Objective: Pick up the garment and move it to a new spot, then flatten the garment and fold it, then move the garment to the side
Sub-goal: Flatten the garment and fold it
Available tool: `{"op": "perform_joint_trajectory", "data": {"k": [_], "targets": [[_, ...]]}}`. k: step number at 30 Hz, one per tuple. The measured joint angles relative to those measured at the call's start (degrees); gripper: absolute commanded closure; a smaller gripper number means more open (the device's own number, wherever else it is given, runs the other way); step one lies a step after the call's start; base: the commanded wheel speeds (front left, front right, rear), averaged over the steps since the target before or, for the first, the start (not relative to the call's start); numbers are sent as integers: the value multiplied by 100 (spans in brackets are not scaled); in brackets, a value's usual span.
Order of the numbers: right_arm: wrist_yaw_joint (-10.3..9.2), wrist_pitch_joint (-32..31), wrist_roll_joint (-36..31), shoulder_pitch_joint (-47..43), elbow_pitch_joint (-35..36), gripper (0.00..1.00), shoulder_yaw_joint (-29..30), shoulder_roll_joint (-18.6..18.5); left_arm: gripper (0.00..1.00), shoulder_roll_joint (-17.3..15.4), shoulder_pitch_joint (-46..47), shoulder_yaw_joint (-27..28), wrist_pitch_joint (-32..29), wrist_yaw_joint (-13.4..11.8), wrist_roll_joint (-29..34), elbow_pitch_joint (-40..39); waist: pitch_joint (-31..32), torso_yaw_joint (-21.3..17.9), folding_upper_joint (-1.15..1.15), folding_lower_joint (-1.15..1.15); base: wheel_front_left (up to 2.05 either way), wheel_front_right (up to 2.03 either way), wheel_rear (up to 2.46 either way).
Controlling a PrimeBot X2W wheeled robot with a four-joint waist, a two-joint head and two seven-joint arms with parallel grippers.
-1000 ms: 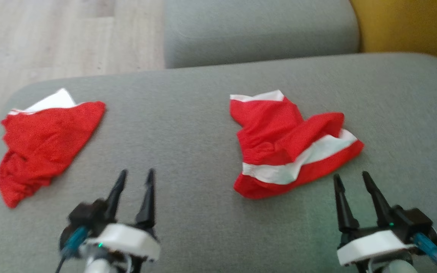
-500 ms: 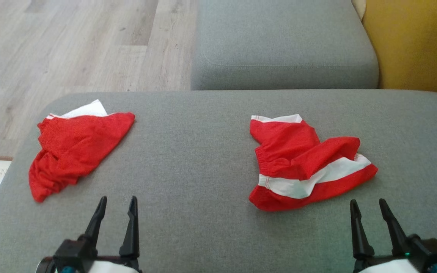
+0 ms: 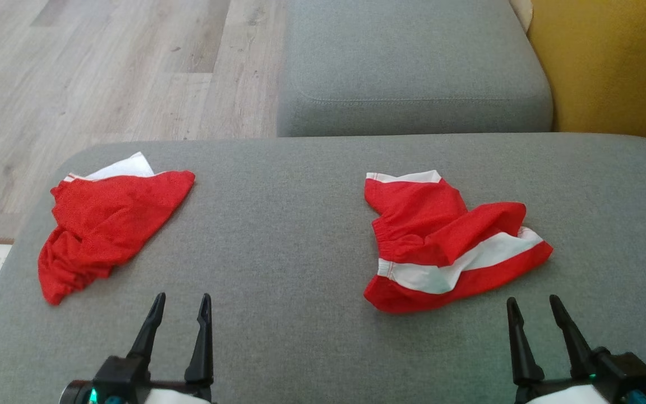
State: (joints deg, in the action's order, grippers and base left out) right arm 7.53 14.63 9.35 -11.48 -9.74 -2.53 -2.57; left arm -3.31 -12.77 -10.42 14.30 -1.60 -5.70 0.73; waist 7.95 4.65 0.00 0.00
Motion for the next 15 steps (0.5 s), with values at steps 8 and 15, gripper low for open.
{"op": "perform_joint_trajectory", "data": {"k": [8,15], "targets": [[0,0,-38,1,-36,0,-23,0,0,0,1,-57,0,-51,8,58,-38,-27,0,0,0,0,0],[1,0,-45,1,-47,0,-33,0,0,0,2,-134,0,-94,8,90,-34,-11,0,0,0,0,0]]}}
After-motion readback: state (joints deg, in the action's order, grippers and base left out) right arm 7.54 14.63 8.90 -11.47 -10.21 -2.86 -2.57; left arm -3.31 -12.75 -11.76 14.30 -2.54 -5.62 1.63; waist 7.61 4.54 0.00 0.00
